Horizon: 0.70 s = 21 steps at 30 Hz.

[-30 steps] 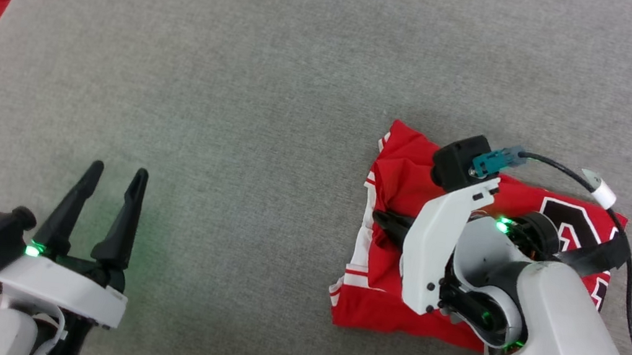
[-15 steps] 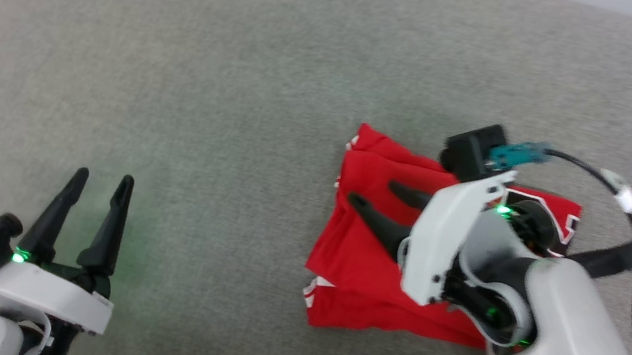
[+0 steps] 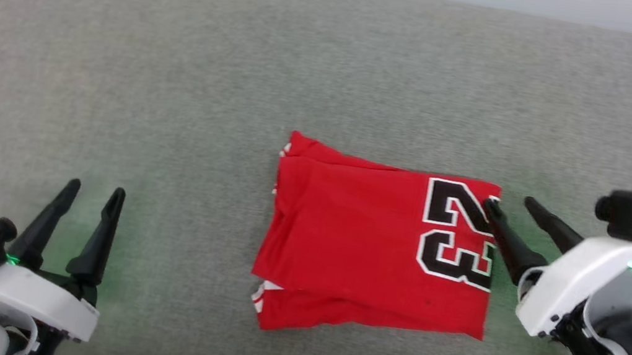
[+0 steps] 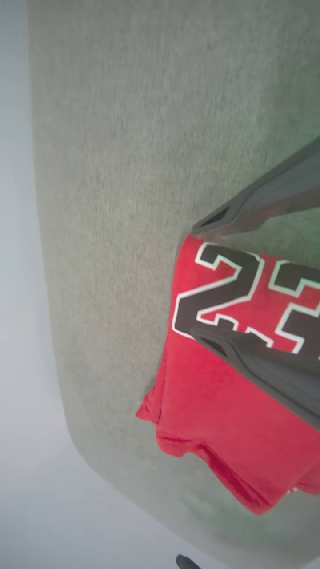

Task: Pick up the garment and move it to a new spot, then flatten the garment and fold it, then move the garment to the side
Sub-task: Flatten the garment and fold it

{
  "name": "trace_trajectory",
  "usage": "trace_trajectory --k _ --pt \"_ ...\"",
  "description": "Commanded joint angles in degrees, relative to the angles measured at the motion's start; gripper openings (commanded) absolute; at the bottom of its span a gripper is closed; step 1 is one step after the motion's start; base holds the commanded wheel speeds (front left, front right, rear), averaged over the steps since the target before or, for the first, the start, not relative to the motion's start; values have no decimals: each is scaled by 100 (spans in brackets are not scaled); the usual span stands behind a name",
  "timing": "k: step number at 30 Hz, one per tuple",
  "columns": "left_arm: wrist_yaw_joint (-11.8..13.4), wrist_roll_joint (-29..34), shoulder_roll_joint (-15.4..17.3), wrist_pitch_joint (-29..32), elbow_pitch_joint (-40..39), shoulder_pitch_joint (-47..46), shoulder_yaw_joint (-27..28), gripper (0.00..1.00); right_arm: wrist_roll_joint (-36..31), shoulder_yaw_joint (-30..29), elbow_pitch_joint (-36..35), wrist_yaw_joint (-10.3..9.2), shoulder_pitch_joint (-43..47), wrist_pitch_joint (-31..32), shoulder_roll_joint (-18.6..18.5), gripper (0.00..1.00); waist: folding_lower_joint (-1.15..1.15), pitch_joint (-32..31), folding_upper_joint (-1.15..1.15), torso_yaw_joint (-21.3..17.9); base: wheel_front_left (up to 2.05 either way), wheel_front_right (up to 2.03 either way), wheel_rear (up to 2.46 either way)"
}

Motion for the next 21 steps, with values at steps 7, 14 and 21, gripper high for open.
trace_trajectory --k 7,14,21 --pt "13 -54 186 -2 120 25 -9 100 -302 -51 365 2 320 -1441 -47 100 0 -239 0 -370 0 0 0" --pt "13 177 73 -2 49 301 195 100 -537 -175 599 2 643 -2532 -2 100 0 -602 0 -406 0 0 0" --pt "13 499 -152 -2 -106 705 441 100 -794 -287 629 2 1143 -2984 -80 100 0 -1046 0 -338 0 0 0"
